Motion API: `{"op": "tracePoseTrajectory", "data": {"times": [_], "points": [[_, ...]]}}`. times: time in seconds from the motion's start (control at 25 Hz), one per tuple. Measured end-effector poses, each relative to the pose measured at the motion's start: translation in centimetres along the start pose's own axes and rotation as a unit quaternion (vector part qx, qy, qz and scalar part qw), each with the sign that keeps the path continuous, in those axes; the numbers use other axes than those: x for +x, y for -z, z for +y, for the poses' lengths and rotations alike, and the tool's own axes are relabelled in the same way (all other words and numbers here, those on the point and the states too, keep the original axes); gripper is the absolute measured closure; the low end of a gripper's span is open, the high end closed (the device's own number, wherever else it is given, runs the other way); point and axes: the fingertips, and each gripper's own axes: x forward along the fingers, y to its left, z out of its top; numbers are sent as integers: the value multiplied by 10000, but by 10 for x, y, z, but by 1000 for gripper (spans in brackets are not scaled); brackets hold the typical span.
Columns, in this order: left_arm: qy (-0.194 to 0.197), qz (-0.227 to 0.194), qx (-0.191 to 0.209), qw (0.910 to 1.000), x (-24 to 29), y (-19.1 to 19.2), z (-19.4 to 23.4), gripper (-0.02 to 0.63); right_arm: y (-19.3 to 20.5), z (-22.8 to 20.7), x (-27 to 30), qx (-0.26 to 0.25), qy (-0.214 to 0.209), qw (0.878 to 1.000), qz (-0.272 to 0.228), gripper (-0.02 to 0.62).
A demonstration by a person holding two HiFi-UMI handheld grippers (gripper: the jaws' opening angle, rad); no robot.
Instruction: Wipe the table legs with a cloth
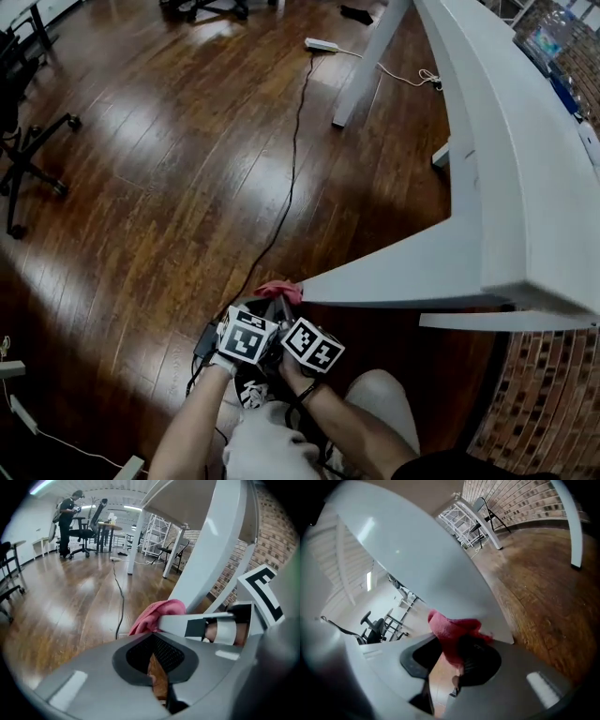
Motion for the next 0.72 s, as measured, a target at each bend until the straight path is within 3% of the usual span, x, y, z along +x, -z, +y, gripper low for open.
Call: {"op": "tracePoseTrajectory", "data": {"times": [0.12,0.32,0.52,0.72], "points": [[23,-141,299,9995,-54,-49,-20,606,-35,43,-37,-12,20,9999,-147,494],[-214,-198,1162,9928,-171,-126,-52,606,-92,140,-118,-23,111,9995,-290,494],[-106,-59,1639,9864,-268,-199,-80,606,-148,217,-190,26,495,9977,-455,494],[386,36,1843,9821,-338,-247,-79,606,-179,274,-231,60,1275,9876,-909,494]]}}
